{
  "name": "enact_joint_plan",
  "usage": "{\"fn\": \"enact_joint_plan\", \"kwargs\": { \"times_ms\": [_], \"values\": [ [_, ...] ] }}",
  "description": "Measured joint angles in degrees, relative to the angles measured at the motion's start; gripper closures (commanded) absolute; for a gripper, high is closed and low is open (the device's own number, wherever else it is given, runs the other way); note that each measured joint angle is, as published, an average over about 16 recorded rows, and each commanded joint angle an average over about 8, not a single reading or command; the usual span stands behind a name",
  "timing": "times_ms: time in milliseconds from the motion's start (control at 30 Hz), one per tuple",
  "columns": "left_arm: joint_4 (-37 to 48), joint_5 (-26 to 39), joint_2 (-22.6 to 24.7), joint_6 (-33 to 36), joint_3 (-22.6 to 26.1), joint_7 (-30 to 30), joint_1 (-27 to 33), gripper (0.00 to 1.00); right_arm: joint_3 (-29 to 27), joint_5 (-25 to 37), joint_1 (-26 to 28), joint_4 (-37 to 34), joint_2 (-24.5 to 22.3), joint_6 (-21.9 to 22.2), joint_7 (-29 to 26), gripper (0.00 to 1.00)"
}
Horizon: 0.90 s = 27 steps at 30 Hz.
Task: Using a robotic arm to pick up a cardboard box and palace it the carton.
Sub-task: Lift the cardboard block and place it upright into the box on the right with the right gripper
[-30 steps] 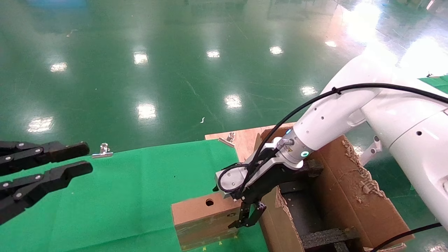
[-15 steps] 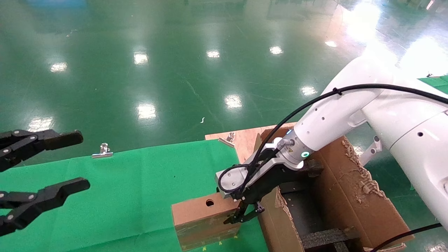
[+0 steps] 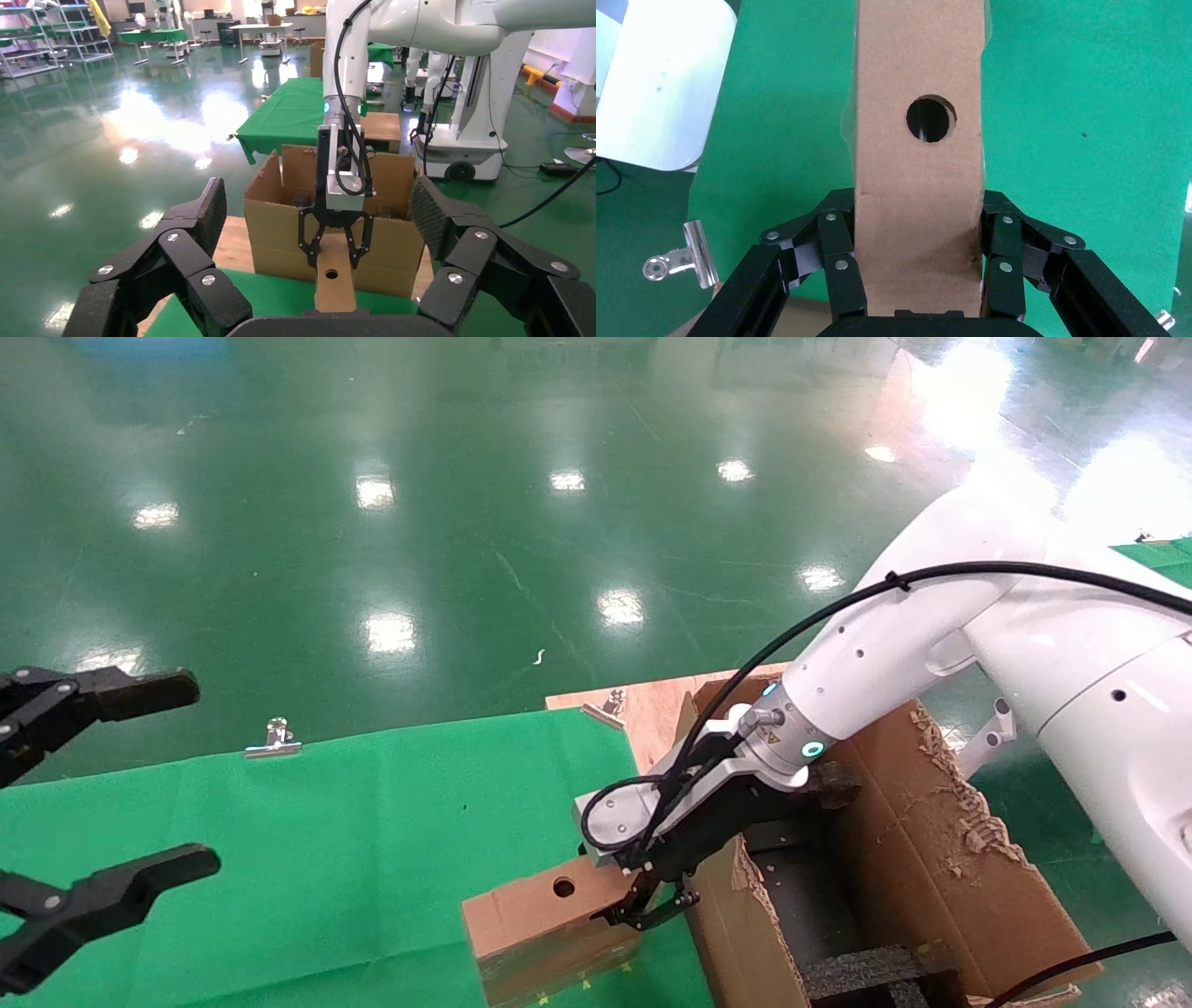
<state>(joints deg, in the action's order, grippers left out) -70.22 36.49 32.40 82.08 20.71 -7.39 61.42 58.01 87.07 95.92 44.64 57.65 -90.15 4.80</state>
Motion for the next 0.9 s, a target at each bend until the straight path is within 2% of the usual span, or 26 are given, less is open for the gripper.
{"fn": "enact_joint_plan", "kwargs": {
  "times_ms": [333,600,900],
  "values": [
    [0.0,0.0,0.0,0.0,0.0,0.0,0.0,0.0,-0.1,-5.0,4.6,-0.7,-2.5,-0.5,-2.5,1.0],
    [0.0,0.0,0.0,0.0,0.0,0.0,0.0,0.0,2.4,-11.1,14.0,-0.6,-7.4,-1.2,-5.3,1.0],
    [0.0,0.0,0.0,0.0,0.0,0.0,0.0,0.0,8.5,-17.3,23.4,-0.9,-14.2,-1.3,-7.2,1.0]
  ]
}}
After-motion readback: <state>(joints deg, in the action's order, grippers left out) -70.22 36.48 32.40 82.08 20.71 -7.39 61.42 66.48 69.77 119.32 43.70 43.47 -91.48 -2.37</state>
